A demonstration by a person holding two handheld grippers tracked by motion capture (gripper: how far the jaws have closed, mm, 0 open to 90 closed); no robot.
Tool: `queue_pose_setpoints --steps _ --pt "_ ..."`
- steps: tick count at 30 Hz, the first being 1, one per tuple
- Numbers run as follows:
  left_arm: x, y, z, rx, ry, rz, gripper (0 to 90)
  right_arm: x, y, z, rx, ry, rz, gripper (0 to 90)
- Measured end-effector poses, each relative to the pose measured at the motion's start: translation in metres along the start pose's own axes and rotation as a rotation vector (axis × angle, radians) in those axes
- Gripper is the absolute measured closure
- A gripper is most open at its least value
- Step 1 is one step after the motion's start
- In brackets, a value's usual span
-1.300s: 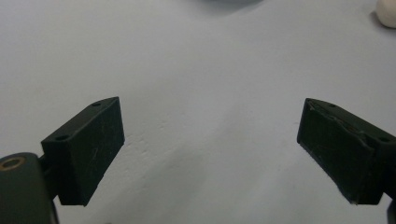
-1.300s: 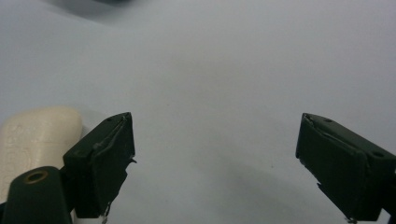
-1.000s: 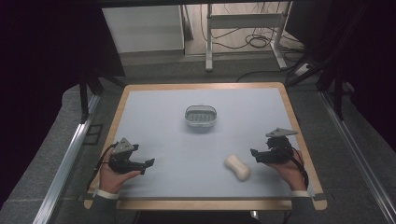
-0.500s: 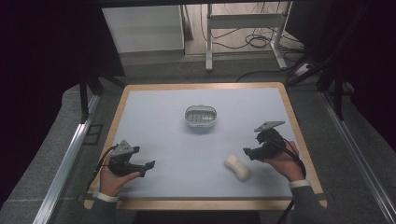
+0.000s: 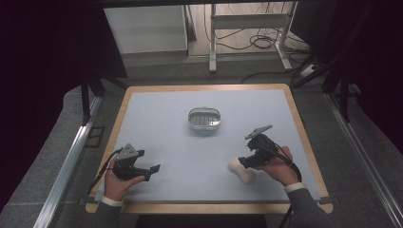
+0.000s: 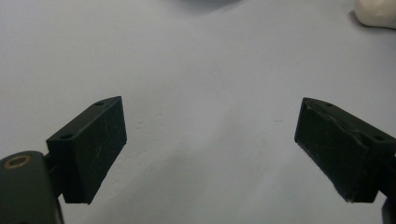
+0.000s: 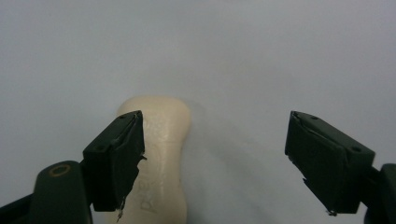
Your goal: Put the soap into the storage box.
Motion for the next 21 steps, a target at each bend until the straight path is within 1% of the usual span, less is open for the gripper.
queue_pose_setpoints --steps 2,4,5,7,8,9,17,19,20,21 --pt "-0.001 0.001 0.0 -0.003 -0.002 0.002 9.7 0.001 0.003 -0.003 -0.005 0.019 -0.003 21.1" --pt "-0.001 0.001 0.0 0.001 0.002 0.011 9.8 0.001 0.008 -0.005 -0.003 0.027 0.009 21.8" --pt "-0.001 0.001 0.0 0.001 0.002 0.011 9.8 0.001 0.008 -0.005 -0.003 0.027 0.009 21.8" --pt "0.0 0.001 -0.001 0.004 0.004 0.011 9.8 0.006 0.015 -0.011 -0.007 0.061 0.02 23.3" --pt "0.0 0.001 -0.001 0.004 0.004 0.011 9.8 0.006 0.015 -0.011 -0.007 0.061 0.02 23.3" --pt "0.0 0.001 -0.001 0.005 0.007 0.011 9.8 0.009 0.018 -0.015 -0.017 0.085 0.024 26.1" --pt "0.0 0.002 -0.001 0.007 0.009 0.017 10.3 0.018 0.026 -0.024 -0.008 0.166 0.011 27.6" --pt "0.001 0.002 -0.001 0.008 0.014 0.018 10.4 0.021 0.028 -0.026 -0.009 0.19 0.004 29.9" --pt "0.001 0.002 -0.001 0.008 0.014 0.018 10.4 0.021 0.028 -0.026 -0.009 0.19 0.004 29.9" --pt "0.0 0.002 -0.001 0.01 0.014 0.018 10.4 0.025 0.028 -0.026 0.001 0.211 -0.007 32.5"
Point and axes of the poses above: each handheld gripper's, and its own axes: x roughly forward along the jaws, z roughly out of its top, y roughly to its left, the point moved 9 cm from there along x, roughly forward along the jaws, and after that the axes turned 10 degrees about x, right-handed, at the moved point
